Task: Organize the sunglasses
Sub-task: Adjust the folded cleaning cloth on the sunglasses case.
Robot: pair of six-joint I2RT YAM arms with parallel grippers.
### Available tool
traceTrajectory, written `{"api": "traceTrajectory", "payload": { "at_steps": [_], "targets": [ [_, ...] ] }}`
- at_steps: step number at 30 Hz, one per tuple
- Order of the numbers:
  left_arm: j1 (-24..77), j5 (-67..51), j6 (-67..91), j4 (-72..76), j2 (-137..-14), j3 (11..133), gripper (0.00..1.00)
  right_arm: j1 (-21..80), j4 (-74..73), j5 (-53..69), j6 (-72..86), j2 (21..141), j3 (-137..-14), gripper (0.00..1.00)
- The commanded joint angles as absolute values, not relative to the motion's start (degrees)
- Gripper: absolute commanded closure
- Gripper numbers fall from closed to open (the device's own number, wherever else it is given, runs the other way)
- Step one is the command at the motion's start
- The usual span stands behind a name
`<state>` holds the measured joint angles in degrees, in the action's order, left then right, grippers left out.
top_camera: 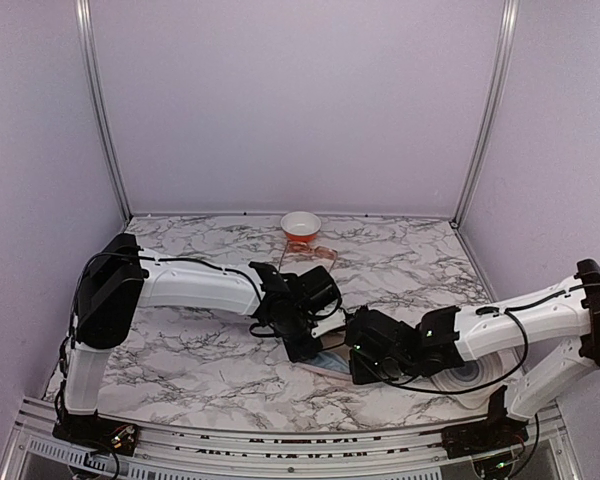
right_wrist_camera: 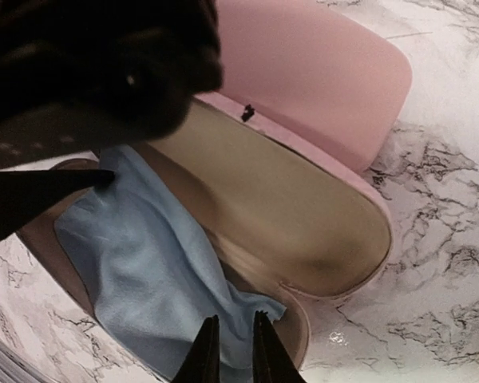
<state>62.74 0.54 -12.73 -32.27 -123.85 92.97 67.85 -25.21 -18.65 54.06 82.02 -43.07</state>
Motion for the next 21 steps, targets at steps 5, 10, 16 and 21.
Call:
{"api": "traceTrajectory", "payload": {
  "at_steps": [5, 10, 16, 21],
  "targets": [
    [62.71, 3.58, -10.81, -36.06, -119.71, 92.99, 0.69, 68.29, -29.53, -22.03, 52.75, 79.87, -47.67, 0.84],
    [62.69, 4.68, -10.28, -36.05, -117.08, 92.47, 0.55, 68.27, -28.78, -23.17, 50.37, 75.65, -47.71, 0.82],
    [62.75, 5.81, -10.19, -36.05, -113.99, 91.87, 0.47, 67.18, -28.32, -24.14, 46.28, 72.08, -48.59, 0.76],
    [62.59, 10.0, -9.59, -36.27, -109.79, 89.81, 0.43, 62.43, -28.1, -22.43, 41.1, 70.31, -49.83, 0.74]
  ]
}}
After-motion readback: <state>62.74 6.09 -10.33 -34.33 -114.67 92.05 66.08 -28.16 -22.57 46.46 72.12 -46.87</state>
